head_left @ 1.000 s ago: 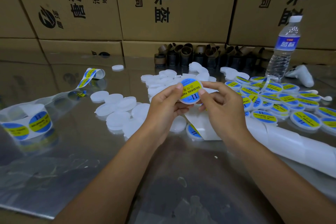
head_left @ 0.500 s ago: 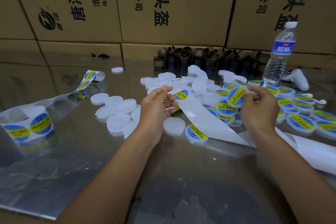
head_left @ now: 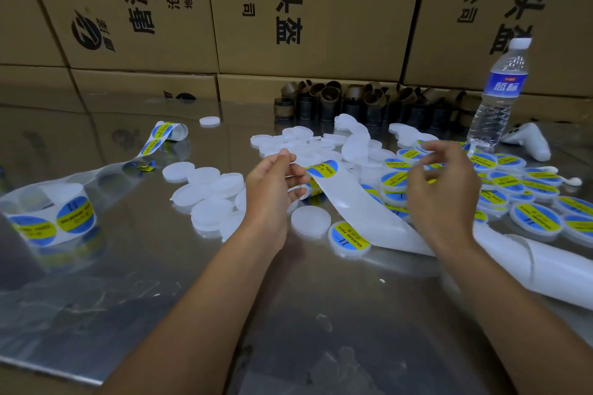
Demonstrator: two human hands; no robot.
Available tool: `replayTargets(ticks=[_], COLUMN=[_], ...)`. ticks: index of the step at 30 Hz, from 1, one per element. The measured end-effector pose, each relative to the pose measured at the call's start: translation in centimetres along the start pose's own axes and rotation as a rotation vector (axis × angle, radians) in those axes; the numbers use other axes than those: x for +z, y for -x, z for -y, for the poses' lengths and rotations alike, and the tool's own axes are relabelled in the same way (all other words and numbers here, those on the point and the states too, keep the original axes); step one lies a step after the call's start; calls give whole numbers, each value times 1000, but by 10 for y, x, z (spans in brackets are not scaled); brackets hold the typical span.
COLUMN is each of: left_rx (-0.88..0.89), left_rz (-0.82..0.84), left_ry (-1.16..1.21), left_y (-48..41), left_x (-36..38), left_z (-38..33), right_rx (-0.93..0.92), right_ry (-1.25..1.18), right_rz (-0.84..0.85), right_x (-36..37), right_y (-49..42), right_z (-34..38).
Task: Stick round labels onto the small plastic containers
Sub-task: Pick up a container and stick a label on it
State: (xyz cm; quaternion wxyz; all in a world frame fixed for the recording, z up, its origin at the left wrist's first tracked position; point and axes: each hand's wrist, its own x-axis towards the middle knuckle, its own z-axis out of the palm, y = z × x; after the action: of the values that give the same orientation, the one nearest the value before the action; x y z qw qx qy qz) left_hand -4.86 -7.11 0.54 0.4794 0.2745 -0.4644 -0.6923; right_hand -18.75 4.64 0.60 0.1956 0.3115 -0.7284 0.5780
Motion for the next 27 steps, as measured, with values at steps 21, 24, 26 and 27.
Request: replayTargets(ticks=[21, 24, 26, 27], left_rx=[13, 21, 34, 39], left_rz=[-33, -66, -93, -101], left_ry=[4, 23, 33, 39], left_y=[0, -1, -1, -1], left_x=[0, -1, -2, -2], left_z=[0, 0, -1, -1], right_rx=[-501, -545, -573, -595], right_ry=[466, 366, 270, 236], right_rz=[683, 521, 390, 325], right_x=[35, 31, 28, 27], right_y=[50, 48, 47, 46], right_z=[19, 24, 29, 31])
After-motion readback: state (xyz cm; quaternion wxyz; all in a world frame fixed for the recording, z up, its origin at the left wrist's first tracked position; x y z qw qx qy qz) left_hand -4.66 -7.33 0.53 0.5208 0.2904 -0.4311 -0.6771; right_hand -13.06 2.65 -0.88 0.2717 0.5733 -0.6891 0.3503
